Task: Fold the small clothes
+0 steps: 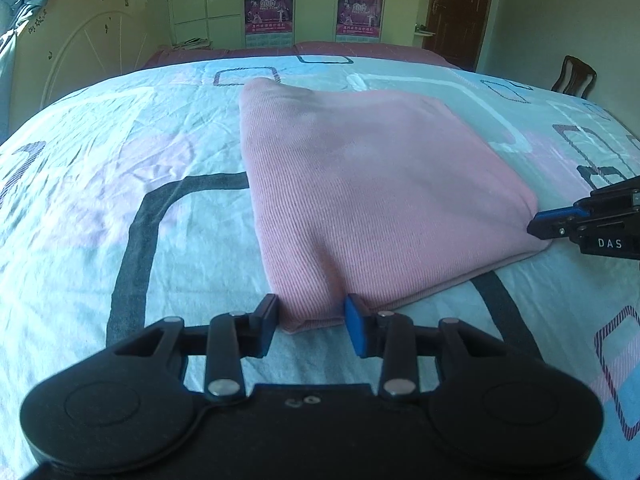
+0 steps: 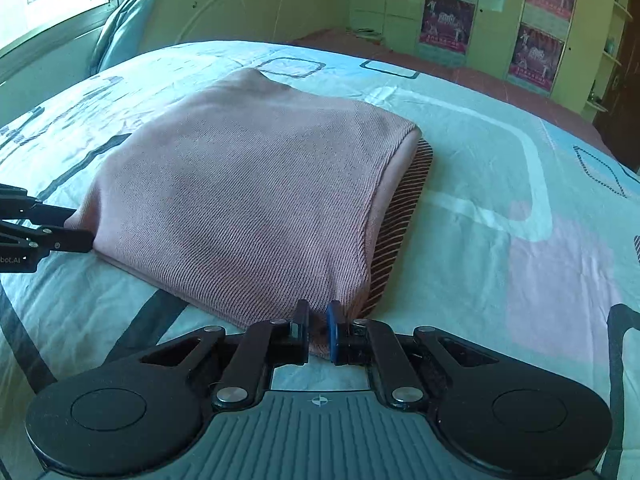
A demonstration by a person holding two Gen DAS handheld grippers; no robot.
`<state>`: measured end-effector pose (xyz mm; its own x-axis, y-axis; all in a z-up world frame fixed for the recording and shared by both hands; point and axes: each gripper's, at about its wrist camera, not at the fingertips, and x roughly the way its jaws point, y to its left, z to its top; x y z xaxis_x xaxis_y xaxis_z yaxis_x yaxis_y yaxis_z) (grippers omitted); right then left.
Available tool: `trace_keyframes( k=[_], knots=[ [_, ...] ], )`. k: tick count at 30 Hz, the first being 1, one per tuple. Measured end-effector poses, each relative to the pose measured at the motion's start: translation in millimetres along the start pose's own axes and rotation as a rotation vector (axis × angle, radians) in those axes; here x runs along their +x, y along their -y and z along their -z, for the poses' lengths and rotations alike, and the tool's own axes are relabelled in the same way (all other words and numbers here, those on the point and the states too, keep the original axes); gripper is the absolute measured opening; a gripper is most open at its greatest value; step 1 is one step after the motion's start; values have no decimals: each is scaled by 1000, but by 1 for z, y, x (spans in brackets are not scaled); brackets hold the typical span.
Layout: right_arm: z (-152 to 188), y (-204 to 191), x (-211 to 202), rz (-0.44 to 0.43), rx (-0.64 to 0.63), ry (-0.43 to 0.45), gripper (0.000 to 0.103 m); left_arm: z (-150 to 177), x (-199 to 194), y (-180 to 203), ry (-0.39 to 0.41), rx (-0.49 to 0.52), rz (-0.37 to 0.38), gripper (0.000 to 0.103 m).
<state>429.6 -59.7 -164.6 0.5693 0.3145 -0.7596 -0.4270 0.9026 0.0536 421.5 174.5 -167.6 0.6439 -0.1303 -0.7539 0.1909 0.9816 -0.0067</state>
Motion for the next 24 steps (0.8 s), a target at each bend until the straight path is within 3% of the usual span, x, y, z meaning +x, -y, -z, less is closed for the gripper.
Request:
trace_keyframes(
  k=[8, 10, 11, 13, 14, 16, 18, 19, 24],
  knots=[
    [8, -8, -41, -26, 32, 44, 7, 4, -31, 11, 48, -37, -17, 33],
    [13, -9, -55, -30, 48, 58, 7, 6, -46, 19, 72, -53, -16, 41],
    [16, -10, -62, -34, 58, 67, 7, 7, -53, 22, 86, -58, -15, 48],
    [22, -11, -77, -41, 81, 81, 7, 12, -70, 32, 138, -68, -32, 75],
    [25, -12, -83, -37, 92, 85, 7, 15, -80, 38, 178, -75, -56, 99],
    [33, -12, -97, -32, 121, 94, 11, 21, -97, 50, 234, -76, -86, 102],
    [42, -12, -112, 6, 157, 118, 88, 26, -111, 60, 240, -77, -97, 103],
    [48, -12, -122, 11, 164, 166, 101, 28, -118, 65, 250, -80, -101, 103],
    [66, -21, -158, 13, 186, 212, 103, 35, -155, 85, 265, -73, -104, 103]
  ],
)
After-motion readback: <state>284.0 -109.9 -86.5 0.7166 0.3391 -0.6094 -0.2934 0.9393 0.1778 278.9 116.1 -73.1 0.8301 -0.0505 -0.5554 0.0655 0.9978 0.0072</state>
